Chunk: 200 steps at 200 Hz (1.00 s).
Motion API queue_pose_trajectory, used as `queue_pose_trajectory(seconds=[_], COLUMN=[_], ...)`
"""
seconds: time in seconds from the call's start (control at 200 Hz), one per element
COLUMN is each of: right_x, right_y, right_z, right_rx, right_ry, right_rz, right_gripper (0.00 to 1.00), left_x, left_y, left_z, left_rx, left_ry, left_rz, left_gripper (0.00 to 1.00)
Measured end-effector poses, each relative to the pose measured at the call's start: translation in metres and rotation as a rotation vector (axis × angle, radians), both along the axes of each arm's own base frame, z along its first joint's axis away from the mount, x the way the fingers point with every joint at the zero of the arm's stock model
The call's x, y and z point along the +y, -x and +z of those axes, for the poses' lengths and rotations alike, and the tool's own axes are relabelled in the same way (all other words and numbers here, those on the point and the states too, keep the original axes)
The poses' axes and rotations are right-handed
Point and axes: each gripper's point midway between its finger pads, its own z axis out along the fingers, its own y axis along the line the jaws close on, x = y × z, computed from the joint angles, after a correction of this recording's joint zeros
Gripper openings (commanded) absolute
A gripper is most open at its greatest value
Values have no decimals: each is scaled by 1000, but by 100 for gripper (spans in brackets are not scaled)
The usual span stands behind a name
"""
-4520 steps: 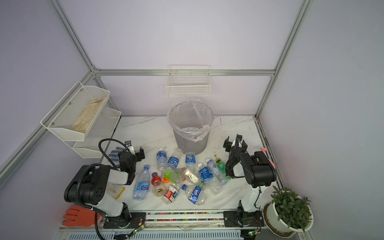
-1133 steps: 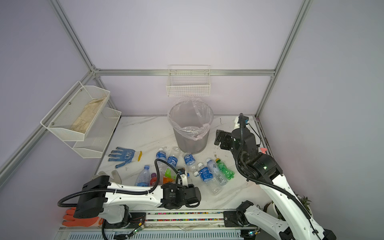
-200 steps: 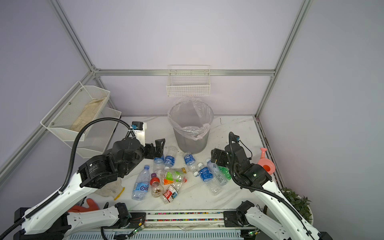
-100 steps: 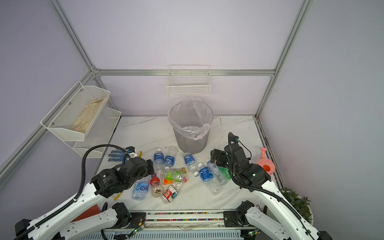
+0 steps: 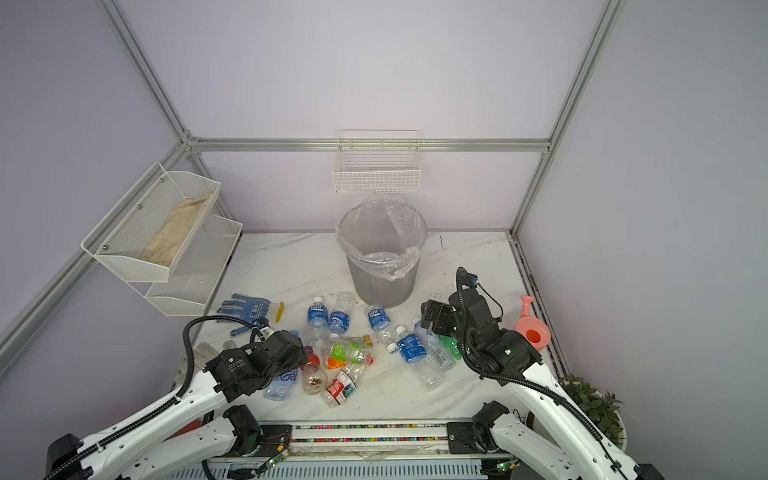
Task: Throw the plastic bottles in the bin
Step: 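Lower the left gripper onto the large clear bottle with light-blue cap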
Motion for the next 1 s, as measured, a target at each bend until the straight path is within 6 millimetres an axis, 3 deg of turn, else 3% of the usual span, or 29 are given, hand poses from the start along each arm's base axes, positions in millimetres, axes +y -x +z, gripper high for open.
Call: queue_pose_trajectory(seconds=[0.395, 1.0], right_x=[0, 0], right_y=[1, 0], right_z=[-5, -6], right_rx=[13, 13], right_ry=[-2, -3], right_rz=[-5, -4], right_gripper=[97, 97], left_x=[15, 9], left_y=[0, -1], left_z=[-28, -65], left_rx=[35, 100], left_ry=[54, 93], left_rz=[98, 89], left_gripper=[100, 99])
